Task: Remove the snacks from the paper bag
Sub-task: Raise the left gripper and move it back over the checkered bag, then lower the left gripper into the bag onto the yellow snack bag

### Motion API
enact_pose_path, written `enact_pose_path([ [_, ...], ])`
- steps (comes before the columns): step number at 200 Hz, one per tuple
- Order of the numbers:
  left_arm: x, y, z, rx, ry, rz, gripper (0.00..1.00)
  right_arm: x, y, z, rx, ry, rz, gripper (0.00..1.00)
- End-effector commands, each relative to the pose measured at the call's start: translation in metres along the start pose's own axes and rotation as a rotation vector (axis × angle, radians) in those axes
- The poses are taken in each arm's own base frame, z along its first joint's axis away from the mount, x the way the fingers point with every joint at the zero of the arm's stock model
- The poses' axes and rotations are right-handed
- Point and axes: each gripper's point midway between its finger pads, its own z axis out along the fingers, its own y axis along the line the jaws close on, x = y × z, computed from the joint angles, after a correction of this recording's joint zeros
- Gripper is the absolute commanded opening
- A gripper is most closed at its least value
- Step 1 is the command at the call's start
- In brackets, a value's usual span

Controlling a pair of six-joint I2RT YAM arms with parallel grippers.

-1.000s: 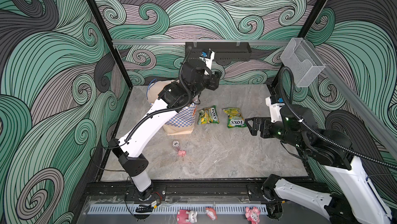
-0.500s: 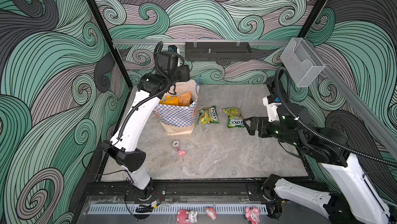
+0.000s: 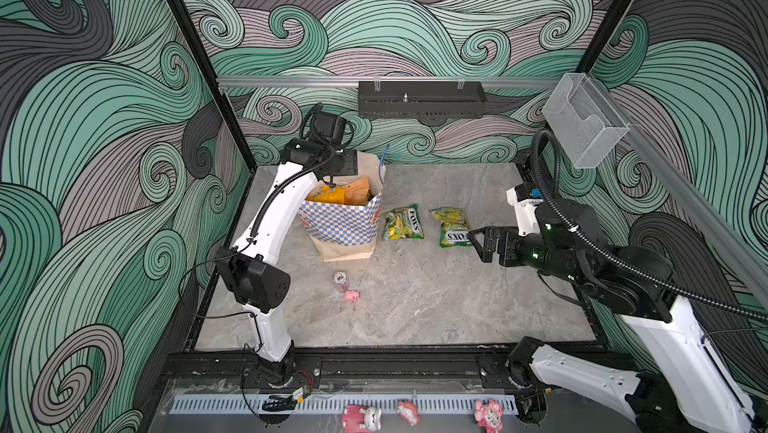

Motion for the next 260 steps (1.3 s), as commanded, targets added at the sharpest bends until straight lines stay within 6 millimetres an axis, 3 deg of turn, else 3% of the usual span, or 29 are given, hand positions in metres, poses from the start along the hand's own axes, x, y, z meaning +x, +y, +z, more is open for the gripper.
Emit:
enact_pose_path([
  [1, 0.014, 0.006, 0.009, -0.009, 0.072, 0.014, 0.73, -0.005, 0.006, -0.001, -0.025, -0.009, 0.006, 0.99],
  [36, 0.027, 0.010, 0.033, -0.038, 0.132, 0.027, 0.77, -0.005, 0.005, 0.000, -0.022, -0.008, 0.004, 0.99],
  [142, 0.085, 0.025, 0.094, -0.127, 0.353, 0.065, 0.78, -0.006, 0.006, -0.003, -0.031, -0.012, 0.002, 0.99],
  [199, 0.108, 0.034, 0.118, -0.157, 0.462, 0.064, 0.78, -0.024, 0.026, -0.008, -0.091, -0.022, -0.016, 0.99],
  [260, 0.133, 0.039, 0.138, -0.178, 0.520, 0.066, 0.87, -0.048, 0.052, -0.013, -0.170, -0.031, -0.029, 0.99],
])
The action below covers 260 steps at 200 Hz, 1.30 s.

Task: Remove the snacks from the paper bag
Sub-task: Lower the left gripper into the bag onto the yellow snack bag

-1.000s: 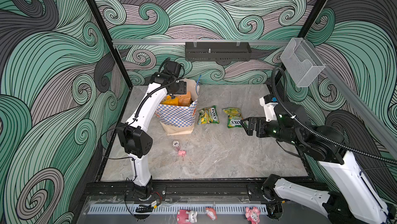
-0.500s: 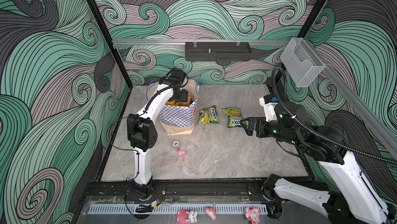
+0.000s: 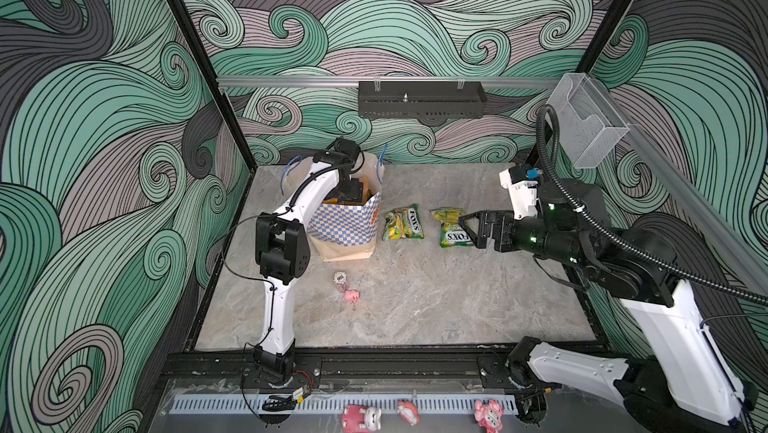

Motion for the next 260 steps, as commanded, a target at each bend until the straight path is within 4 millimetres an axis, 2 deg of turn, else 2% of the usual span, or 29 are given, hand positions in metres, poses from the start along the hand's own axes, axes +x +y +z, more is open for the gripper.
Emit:
enact_pose_path([
  [1, 0.035, 0.007, 0.028, -0.035, 0.148, 0.004, 0.87, -0.008, 0.013, 0.000, -0.044, 0.003, -0.020, 0.99],
  [43, 0.046, 0.012, 0.048, -0.073, 0.189, 0.018, 0.87, -0.008, 0.023, 0.007, -0.070, 0.033, -0.032, 0.99],
  [81, 0.057, 0.014, 0.064, -0.089, 0.218, 0.031, 0.75, -0.002, 0.018, 0.008, -0.056, 0.035, -0.029, 0.99],
  [108, 0.061, 0.013, 0.067, -0.089, 0.233, 0.036, 0.67, -0.002, 0.016, 0.005, -0.053, 0.027, -0.027, 0.99],
  [197, 0.056, 0.013, 0.058, -0.077, 0.218, 0.046, 0.27, -0.005, 0.017, 0.003, -0.056, 0.016, -0.030, 0.99],
  [229, 0.049, 0.011, 0.049, -0.058, 0.191, 0.039, 0.13, -0.005, 0.016, 0.001, -0.052, 0.009, -0.028, 0.99],
  [260, 0.038, 0.010, 0.034, -0.044, 0.152, 0.036, 0.03, -0.006, 0.015, 0.002, -0.049, 0.005, -0.028, 0.99],
])
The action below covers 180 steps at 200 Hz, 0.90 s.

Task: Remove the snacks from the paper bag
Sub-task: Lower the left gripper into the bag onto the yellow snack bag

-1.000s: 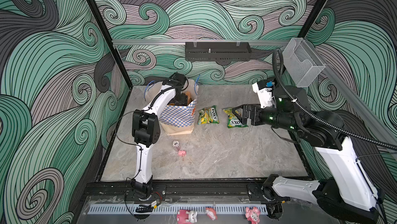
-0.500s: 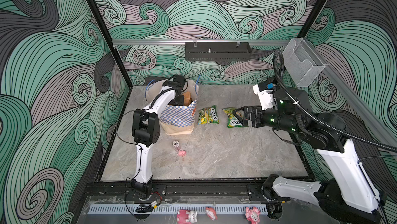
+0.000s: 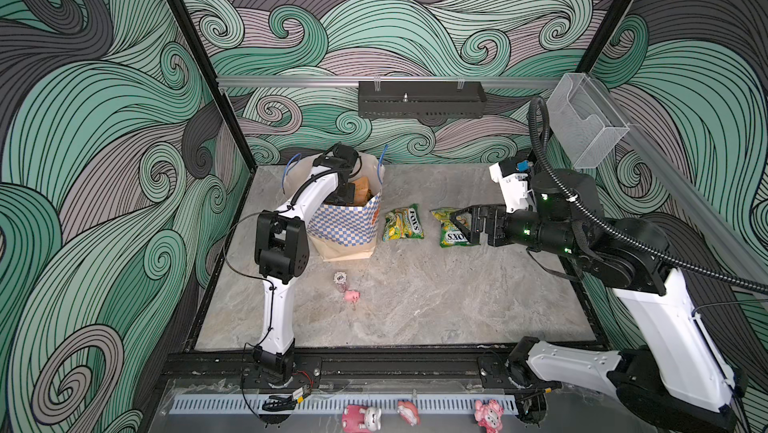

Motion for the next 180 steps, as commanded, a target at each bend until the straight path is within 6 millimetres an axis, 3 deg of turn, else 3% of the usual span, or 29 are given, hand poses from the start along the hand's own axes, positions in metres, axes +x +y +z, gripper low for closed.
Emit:
enact_pose_path([
  [1, 0.033, -0.009, 0.010, 0.045, 0.149, 0.015, 0.03, -0.002, 0.001, -0.004, -0.003, -0.018, -0.011, 0.99],
  [94, -0.003, -0.006, -0.043, 0.087, 0.015, -0.006, 0.00, -0.002, 0.000, -0.004, -0.001, -0.021, -0.009, 0.99],
  [180, -0.022, -0.004, -0.084, 0.130, -0.101, -0.031, 0.00, -0.002, 0.000, -0.002, -0.003, -0.022, -0.007, 0.99],
])
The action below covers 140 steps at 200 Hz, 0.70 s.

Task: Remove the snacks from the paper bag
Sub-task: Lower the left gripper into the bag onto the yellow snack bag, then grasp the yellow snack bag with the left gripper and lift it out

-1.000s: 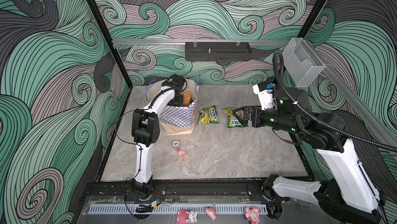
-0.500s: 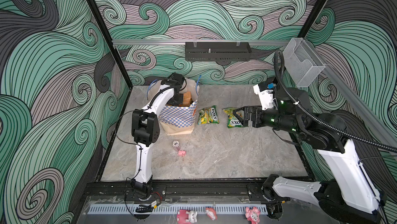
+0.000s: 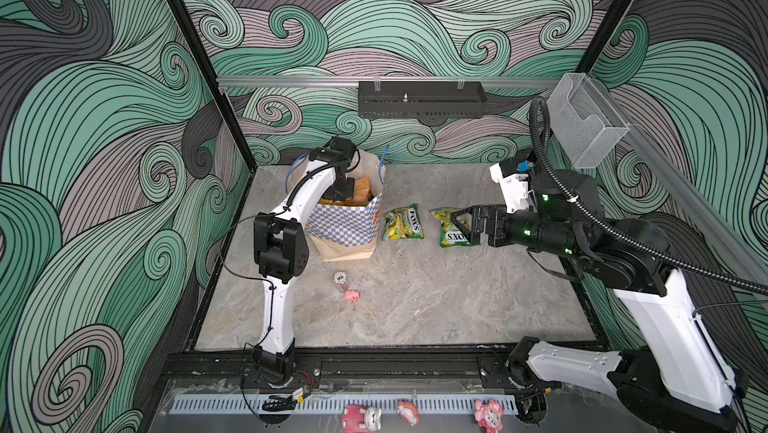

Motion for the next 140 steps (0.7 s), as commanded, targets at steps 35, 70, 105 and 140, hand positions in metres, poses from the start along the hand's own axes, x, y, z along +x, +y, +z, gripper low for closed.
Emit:
enact_pose_path([
  [35, -0.024, -0.004, -0.073, 0.084, -0.165, -0.030, 0.00, -0.003, 0.001, -0.003, -0.004, -0.025, -0.007, 0.99],
  [70, -0.035, -0.004, -0.093, 0.109, -0.241, -0.023, 0.00, -0.003, 0.002, -0.002, -0.007, -0.021, -0.007, 0.99],
  [105, -0.041, -0.003, -0.109, 0.120, -0.287, -0.028, 0.00, -0.003, 0.002, -0.001, -0.009, -0.021, -0.005, 0.99],
  [140, -0.044, -0.003, -0.120, 0.130, -0.313, -0.037, 0.00, -0.003, 0.002, -0.001, -0.007, -0.021, -0.005, 0.99],
])
